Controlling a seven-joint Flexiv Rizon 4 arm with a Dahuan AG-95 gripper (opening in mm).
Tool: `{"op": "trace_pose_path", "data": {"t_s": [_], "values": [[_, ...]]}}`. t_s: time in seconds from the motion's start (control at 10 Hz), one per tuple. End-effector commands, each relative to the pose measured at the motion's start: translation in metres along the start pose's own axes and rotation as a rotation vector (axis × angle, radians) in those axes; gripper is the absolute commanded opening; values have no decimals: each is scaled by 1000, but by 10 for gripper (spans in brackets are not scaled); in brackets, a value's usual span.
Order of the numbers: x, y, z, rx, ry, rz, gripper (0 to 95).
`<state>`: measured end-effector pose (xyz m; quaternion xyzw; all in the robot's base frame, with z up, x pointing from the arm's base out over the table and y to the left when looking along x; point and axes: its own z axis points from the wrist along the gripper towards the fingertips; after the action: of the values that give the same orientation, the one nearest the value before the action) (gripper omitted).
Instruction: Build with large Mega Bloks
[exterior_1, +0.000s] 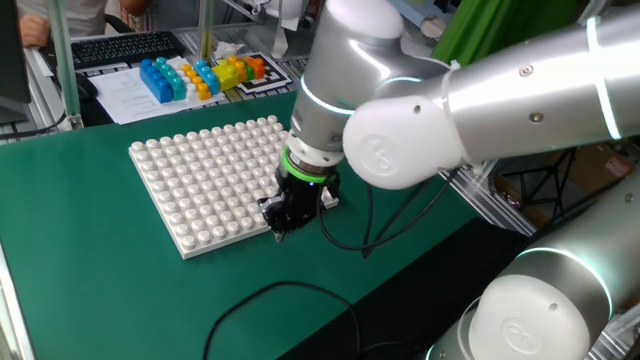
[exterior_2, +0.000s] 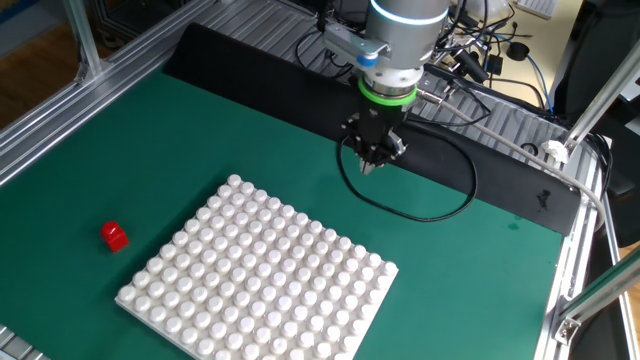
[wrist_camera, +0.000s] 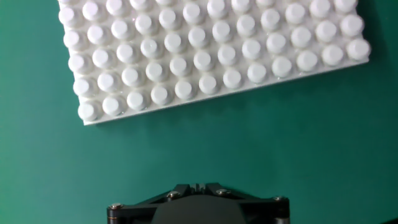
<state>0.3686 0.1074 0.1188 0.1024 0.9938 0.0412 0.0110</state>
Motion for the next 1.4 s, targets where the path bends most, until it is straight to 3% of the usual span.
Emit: {"op": "trace_pose_path", "data": {"t_s": [0.1,0.2,0.5,0.6,0.7,0.9,1.0,1.1,1.3,1.4], "values": [[-13,10,8,10,32,26,0],[-22,15,12,12,40,39,0],[-85,45,24,31,66,76,0],[-97,49,28,34,67,72,0],[-99,49,29,41,66,67,0],[-80,42,31,52,57,51,0],[-76,31,33,79,64,6,0],[-81,24,34,79,75,-16,0],[-126,-33,29,66,118,-136,0],[-138,-53,25,62,123,-181,0]]}}
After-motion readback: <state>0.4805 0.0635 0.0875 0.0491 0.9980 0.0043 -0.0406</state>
